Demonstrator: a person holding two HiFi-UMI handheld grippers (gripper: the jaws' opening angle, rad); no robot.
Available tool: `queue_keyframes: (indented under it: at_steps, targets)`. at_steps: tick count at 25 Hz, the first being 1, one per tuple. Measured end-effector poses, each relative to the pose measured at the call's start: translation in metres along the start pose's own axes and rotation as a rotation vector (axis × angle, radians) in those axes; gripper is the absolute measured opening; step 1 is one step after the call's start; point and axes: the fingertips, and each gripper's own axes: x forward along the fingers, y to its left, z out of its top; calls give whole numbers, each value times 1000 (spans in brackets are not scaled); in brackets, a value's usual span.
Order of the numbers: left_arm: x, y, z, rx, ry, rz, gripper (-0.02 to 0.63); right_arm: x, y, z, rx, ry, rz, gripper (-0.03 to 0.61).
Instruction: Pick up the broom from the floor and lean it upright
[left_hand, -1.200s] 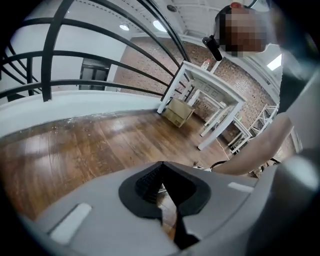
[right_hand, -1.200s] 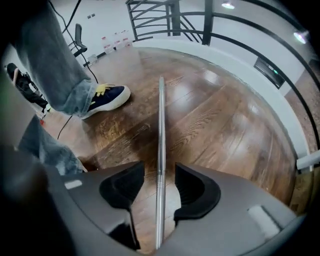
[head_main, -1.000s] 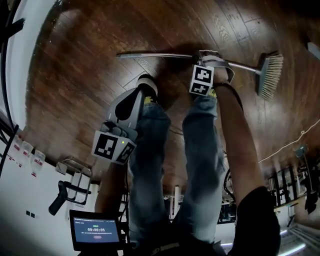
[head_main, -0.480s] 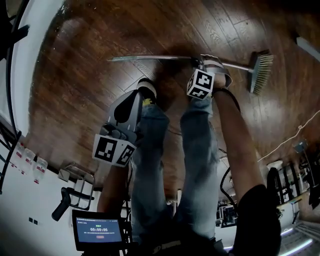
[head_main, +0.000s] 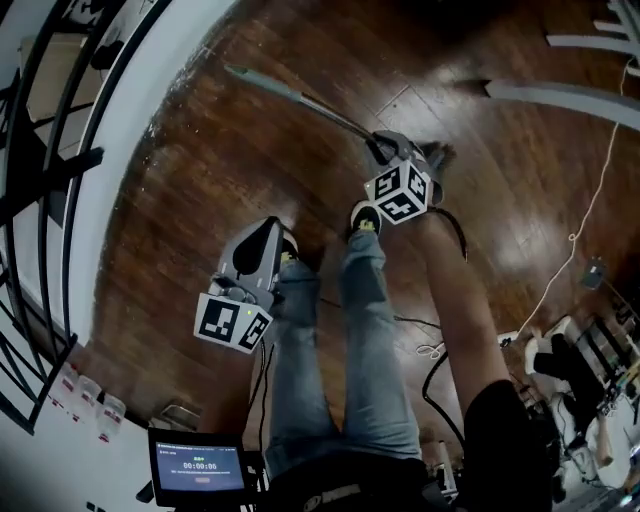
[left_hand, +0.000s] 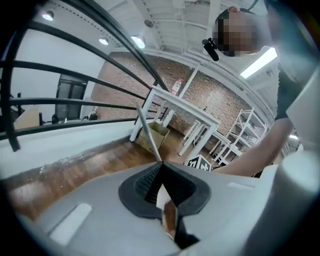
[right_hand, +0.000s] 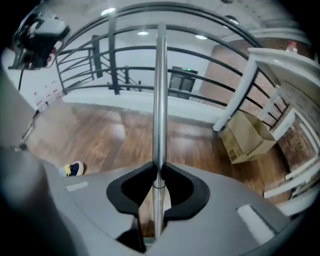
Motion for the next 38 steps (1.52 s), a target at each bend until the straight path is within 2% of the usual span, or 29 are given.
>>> queue_keyframes:
  at_steps: [4,7,10,13,18,21,29,38]
  targets:
    - [33,-33,56,97,-26,-83,18,-52,-96,7,330,-118,-151,78]
    - [54,-66,85,123,-32,-108,18,-87,-154,-14,554,-180,-212,80]
    - [65,-98,95,132,-14,-121,18,-112,-192,-40,712,-204,-242,81]
    - [78,-118,91,147,19,-142,18,-120,-224,-58,809,-225,-265,81]
    - [104,-131,78,161,56,-152,18,-113,-287,-71,906,-253,-288,81]
    - [106,-132,72,168,78,-143,18,-110,-307,-76,947,-255,-303,81]
    - [109,-135,77,170,89,-123,18,-115,-335,-86,995,-261,-322,80]
    - [109,-129,76,169,81,-125,18,-109,-339,-84,963,-273,-351,83]
